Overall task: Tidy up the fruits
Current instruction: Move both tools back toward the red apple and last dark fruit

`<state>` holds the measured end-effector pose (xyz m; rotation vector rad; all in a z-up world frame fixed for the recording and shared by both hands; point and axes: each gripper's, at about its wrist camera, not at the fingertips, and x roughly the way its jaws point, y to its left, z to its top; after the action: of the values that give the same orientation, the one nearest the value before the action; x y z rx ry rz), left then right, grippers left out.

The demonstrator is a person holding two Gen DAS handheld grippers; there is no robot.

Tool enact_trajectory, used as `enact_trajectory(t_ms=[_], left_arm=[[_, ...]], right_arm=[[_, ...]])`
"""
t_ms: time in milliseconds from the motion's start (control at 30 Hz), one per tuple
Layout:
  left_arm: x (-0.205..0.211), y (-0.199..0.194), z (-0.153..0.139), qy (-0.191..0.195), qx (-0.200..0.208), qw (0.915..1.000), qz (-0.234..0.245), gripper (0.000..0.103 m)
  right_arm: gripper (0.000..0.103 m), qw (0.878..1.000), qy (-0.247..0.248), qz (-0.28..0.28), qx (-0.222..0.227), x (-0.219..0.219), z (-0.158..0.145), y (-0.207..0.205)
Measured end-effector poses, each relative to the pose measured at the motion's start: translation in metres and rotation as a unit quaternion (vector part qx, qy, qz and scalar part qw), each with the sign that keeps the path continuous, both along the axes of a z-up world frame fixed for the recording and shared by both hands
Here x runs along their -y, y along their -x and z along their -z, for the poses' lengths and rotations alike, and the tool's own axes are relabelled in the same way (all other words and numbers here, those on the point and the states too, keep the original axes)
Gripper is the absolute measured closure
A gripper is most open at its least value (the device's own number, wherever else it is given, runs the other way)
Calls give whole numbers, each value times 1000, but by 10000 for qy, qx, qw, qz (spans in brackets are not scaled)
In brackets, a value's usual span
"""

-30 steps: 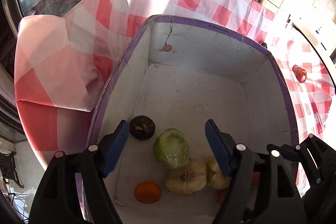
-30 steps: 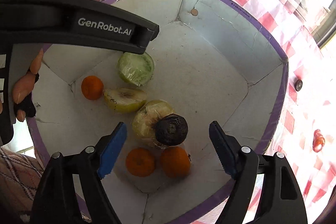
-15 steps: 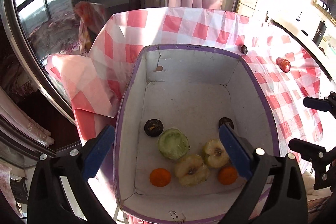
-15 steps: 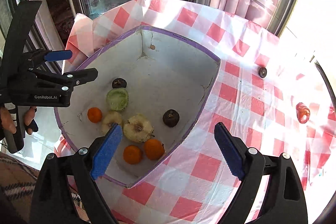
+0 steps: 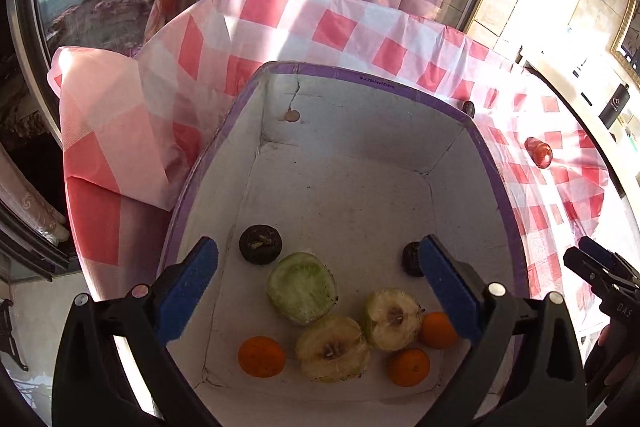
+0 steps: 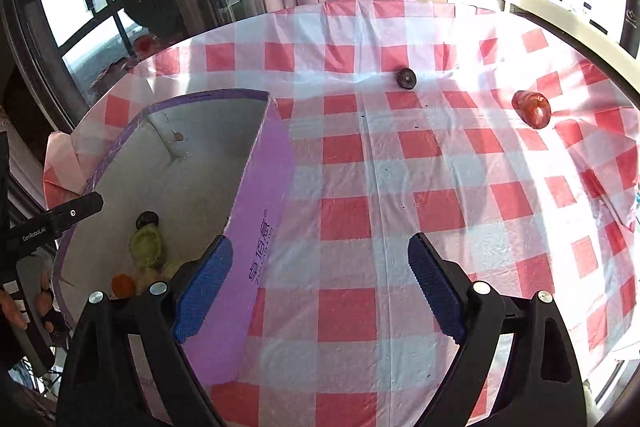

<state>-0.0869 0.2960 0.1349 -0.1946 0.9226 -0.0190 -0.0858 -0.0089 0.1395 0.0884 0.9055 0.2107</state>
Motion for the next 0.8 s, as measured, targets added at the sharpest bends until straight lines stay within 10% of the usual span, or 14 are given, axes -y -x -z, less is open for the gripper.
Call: enact_trajectory(t_ms=[533, 800], left_arm=[[112, -34, -25, -853, -254, 9935, 707, 2], [172, -105, -42, -242, 501, 9985, -15, 2]], right_arm=[[17, 9929, 1174, -98, 173, 100, -16, -27], [17, 9934, 1007, 537, 127, 200, 44, -119]])
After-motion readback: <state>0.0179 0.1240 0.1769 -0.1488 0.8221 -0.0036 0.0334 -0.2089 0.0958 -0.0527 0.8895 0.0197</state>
